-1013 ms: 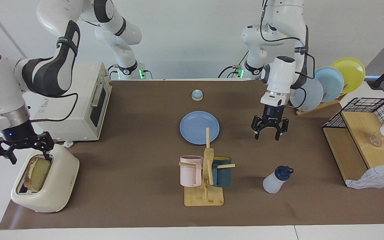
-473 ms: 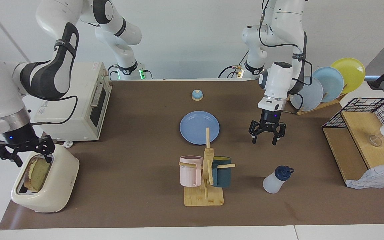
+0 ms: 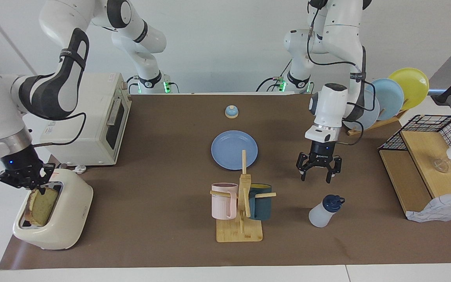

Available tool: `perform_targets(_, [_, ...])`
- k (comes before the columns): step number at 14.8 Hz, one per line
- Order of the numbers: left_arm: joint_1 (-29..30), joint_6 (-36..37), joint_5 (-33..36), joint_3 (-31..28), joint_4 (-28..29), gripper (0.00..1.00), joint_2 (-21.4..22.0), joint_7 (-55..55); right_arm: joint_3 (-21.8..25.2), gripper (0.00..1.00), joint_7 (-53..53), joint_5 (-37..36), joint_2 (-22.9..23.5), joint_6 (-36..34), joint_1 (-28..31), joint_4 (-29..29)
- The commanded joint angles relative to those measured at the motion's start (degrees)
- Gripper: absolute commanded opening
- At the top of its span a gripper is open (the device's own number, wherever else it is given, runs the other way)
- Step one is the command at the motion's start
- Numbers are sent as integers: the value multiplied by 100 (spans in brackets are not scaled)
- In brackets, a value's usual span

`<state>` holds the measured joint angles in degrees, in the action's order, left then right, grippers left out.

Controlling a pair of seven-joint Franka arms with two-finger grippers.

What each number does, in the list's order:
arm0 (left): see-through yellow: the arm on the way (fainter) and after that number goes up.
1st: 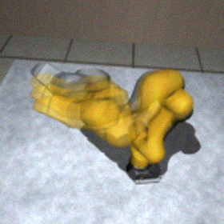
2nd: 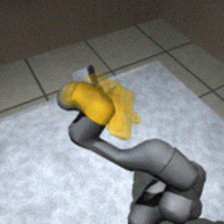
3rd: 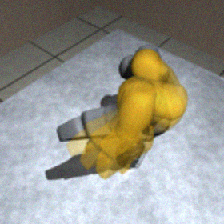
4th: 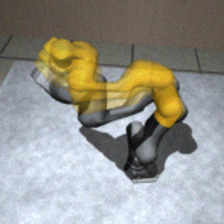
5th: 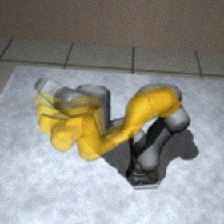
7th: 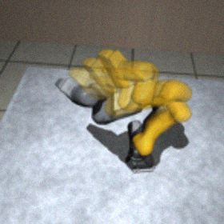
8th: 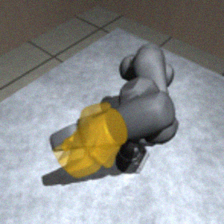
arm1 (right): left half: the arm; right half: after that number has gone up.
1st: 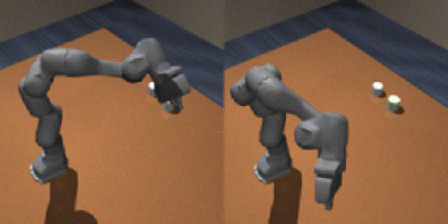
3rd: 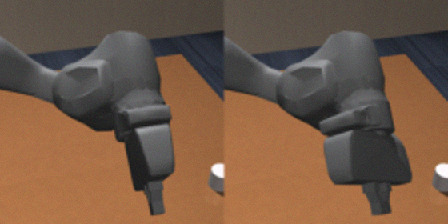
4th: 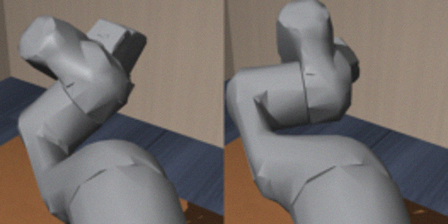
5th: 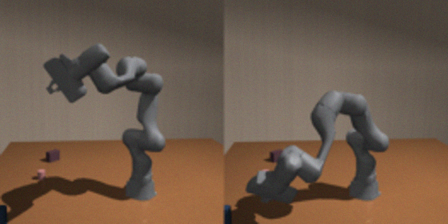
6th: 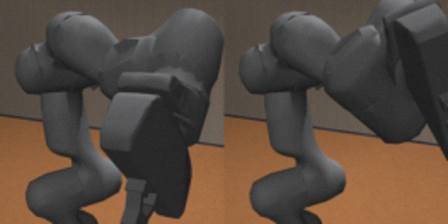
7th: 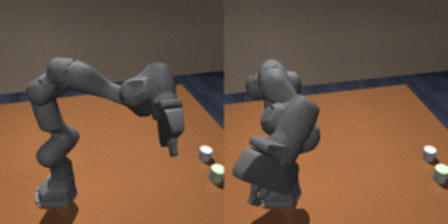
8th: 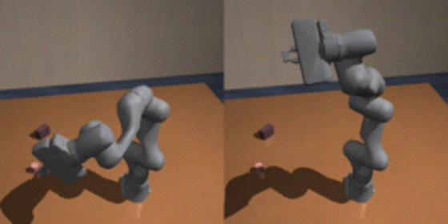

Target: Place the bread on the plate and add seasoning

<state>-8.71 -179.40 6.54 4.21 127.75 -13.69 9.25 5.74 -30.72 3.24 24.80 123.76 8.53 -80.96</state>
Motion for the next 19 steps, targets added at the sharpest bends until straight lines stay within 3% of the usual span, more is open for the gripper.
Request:
perform_targets(1, [-131, 99, 111, -122, -356, 100, -300, -20, -38, 0, -180, -7, -89, -27, 26, -51])
perform_targets(8, [-166, 116, 93, -236, -1084, 100, -810, -11, -91, 0, -346, -905, -467, -333, -185, 141])
perform_targets(14, [-947, 178, 84, -1157, -1595, 100, -1206, 42, -214, 0, -355, -905, -1283, -1537, -457, 257])
perform_targets(17, [-966, 116, 102, -1168, -1552, 100, -1206, 59, -327, 0, -286, -756, -1714, -2397, -677, 239])
perform_targets(19, [-966, 125, 67, -1176, -1604, 100, -1232, 59, -599, 0, 413, -571, -1882, -2838, -748, 134])
